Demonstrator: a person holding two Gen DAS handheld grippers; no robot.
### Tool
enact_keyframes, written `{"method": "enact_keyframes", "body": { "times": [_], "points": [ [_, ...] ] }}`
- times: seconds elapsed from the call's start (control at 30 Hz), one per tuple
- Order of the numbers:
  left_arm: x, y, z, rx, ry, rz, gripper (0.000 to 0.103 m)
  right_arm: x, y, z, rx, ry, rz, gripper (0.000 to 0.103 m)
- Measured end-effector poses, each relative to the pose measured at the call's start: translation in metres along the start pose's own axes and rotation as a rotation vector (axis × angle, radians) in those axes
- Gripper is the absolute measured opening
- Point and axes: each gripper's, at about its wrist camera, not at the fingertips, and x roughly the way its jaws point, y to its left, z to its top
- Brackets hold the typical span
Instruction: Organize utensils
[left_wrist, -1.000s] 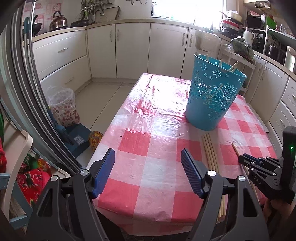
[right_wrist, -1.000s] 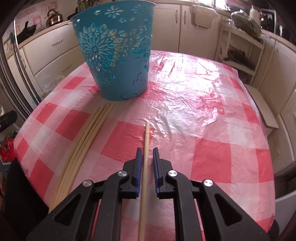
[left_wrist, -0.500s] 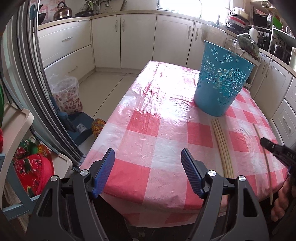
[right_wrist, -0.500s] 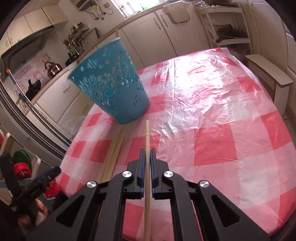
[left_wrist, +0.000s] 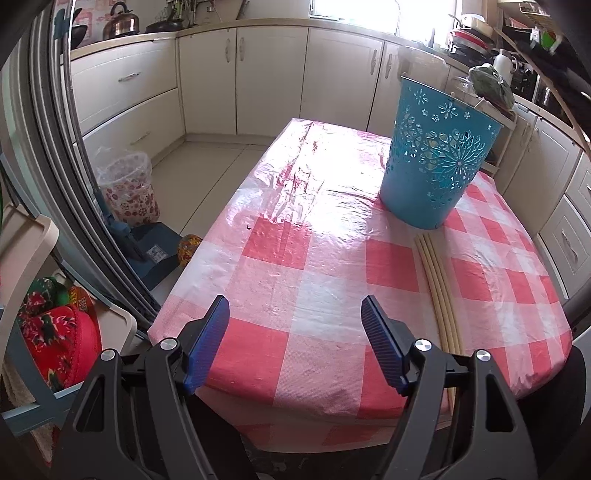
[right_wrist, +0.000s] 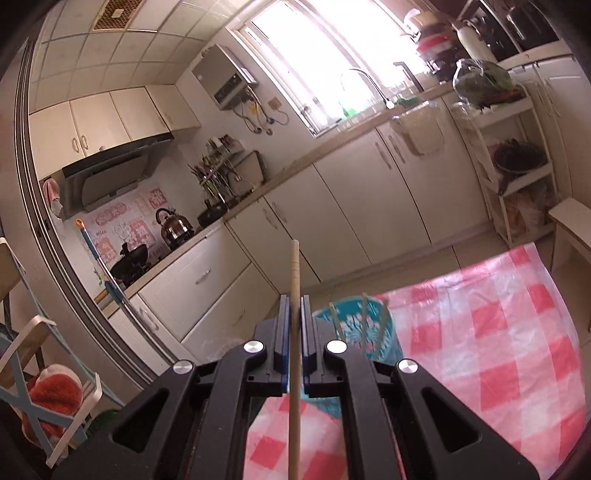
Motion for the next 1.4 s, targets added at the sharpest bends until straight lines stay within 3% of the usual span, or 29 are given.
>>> {"method": "enact_keyframes", "body": {
  "times": [0.23,0.43,0.6,0.73,0.8,1.0,1.27,1.4],
  "points": [
    [0.006,0.009,0.001,-0.033,0.017,-0.009,0.070,0.063,-0.006,0.033,-0.029,-0.096,-0.089,0.006],
    [0.015,0.016,0.002,-0.064,0.034,-0.015,0.070,0.090,-0.017,0.022,-0.066,-0.047,-0.155,0.006],
    [0.016,0.015,0.001,-0.062,0.038,-0.015,0.070,0.095,-0.013,0.004,-0.111,0.027,-0.149,0.007],
    [0.012,0.015,0.003,-0.061,0.028,-0.011,0.070,0.080,-0.005,-0.013,-0.166,0.061,-0.132,0.011],
    [0.009,0.014,0.004,-0.059,0.021,-0.011,0.070,0.063,-0.001,-0.021,-0.192,0.057,-0.134,0.024],
    [-0.002,0.007,0.003,-0.043,0.004,-0.015,0.071,-0.004,0.000,-0.053,-0.224,0.062,-0.149,0.028],
    [-0.022,-0.008,-0.001,-0.002,-0.020,-0.024,0.072,-0.038,-0.039,-0.155,-0.130,0.323,-0.261,0.026],
    [-0.029,-0.011,-0.006,0.013,-0.021,-0.022,0.074,-0.032,-0.045,-0.176,-0.116,0.401,-0.280,0.023]
  ]
}}
